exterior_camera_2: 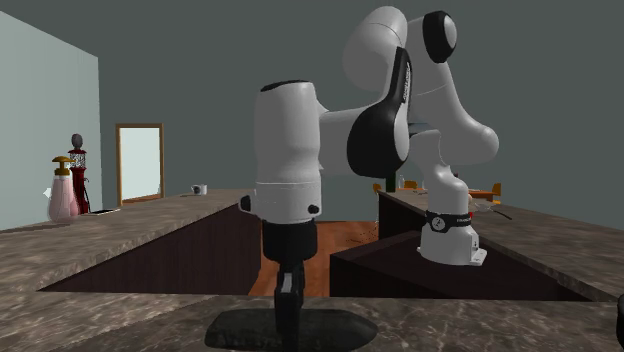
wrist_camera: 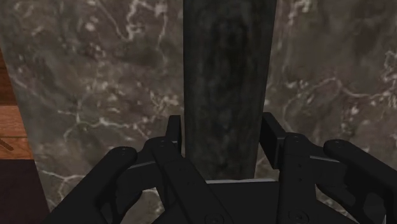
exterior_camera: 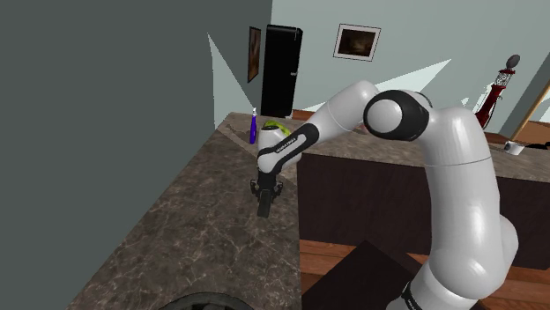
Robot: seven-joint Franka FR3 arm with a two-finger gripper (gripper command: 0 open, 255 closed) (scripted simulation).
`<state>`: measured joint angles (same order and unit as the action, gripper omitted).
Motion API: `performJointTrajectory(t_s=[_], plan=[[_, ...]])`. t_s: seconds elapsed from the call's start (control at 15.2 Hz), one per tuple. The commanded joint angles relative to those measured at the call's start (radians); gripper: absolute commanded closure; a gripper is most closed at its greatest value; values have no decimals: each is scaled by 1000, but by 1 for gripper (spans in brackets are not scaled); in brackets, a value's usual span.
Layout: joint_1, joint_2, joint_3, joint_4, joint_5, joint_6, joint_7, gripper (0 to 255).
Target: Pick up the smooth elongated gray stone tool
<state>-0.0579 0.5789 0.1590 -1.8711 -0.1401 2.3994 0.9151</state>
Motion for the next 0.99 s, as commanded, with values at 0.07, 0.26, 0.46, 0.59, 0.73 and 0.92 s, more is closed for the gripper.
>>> performJointTrajectory(t_s=[0.07,0.26,0.46,0.59,0.73,0.92], plan=[[-3,-21,3,-5,4,-18,-3,255],[-6,-49,8,-5,11,-47,-7,255],[-9,-77,12,-3,17,-76,-11,255],[-11,-95,15,-1,22,-95,-14,255],[-13,-113,17,2,26,-116,-17,255],[-15,-138,21,8,32,-147,-21,255]])
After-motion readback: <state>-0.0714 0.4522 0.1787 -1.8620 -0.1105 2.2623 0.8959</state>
